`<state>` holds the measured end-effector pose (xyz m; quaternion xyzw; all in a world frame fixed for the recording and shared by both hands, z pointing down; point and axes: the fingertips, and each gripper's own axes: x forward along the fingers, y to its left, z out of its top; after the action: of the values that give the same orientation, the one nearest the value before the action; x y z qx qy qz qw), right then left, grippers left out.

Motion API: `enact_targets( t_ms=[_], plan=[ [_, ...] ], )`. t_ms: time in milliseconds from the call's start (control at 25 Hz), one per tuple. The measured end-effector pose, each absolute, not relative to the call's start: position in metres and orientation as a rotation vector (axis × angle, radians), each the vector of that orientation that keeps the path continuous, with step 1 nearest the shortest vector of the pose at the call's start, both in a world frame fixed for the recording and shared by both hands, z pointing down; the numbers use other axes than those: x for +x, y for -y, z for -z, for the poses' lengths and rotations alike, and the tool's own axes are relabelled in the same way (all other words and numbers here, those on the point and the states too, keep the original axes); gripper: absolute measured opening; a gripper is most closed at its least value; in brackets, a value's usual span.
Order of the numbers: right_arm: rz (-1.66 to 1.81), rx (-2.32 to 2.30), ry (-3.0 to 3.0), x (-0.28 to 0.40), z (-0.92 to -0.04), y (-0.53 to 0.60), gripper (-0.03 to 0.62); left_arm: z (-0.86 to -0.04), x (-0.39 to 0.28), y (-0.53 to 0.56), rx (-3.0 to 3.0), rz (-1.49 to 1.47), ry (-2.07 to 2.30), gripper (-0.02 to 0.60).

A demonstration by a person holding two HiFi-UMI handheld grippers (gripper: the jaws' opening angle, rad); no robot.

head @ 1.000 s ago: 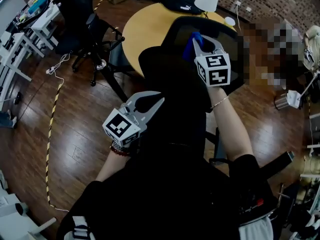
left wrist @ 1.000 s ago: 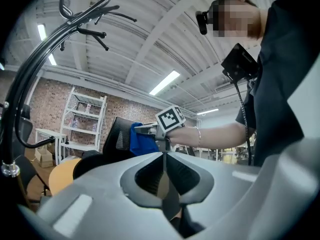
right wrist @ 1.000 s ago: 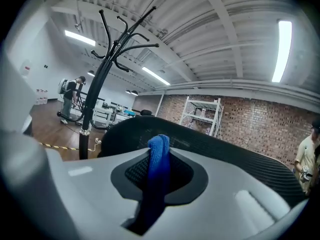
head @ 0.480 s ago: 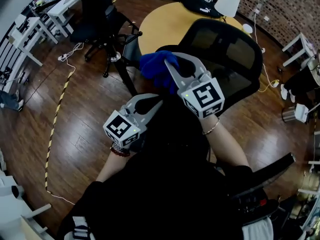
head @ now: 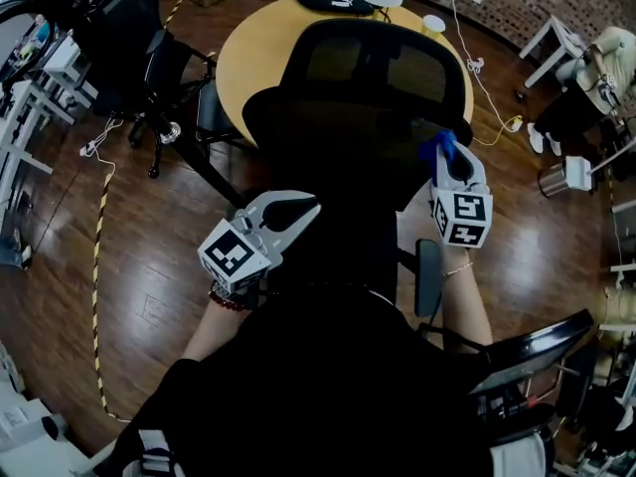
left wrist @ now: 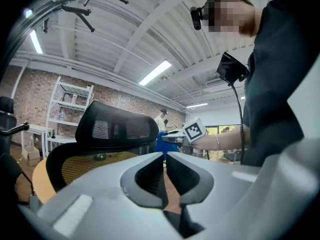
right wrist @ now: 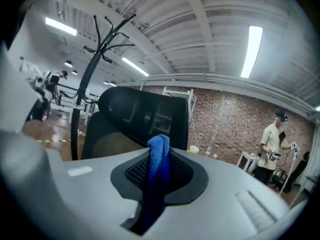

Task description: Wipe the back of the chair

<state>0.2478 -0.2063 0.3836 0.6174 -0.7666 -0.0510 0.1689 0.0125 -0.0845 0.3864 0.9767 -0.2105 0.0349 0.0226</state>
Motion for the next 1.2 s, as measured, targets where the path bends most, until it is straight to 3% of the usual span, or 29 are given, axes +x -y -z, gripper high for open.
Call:
enact_targets(
  t_ms=[200, 480, 880, 1200],
  plan=[
    [0.394, 1.797, 2.060, 0.262, -0.379, 0.230, 0.035, -0.379, 0.010, 0.081, 3.045, -0.077, 0.667, 0.021],
    [0.475, 1.846, 2.013, 0.254, -0.374, 0.236, 0.037, -0.379, -0.017, 0.089, 2.969, -0.062, 0.768, 0.017],
    [0.521, 1.775, 2.055, 0.184, -0.370, 0.273, 0.038, -0.376, -0.043, 0.091, 2.971, -0.067, 0.797, 0.017],
    [0.564, 1.581, 2.226, 0.068, -0.368, 0.294, 0.038, -0.387, -0.069, 0.097, 2.911, -0.052, 0.841, 0.017]
  ],
)
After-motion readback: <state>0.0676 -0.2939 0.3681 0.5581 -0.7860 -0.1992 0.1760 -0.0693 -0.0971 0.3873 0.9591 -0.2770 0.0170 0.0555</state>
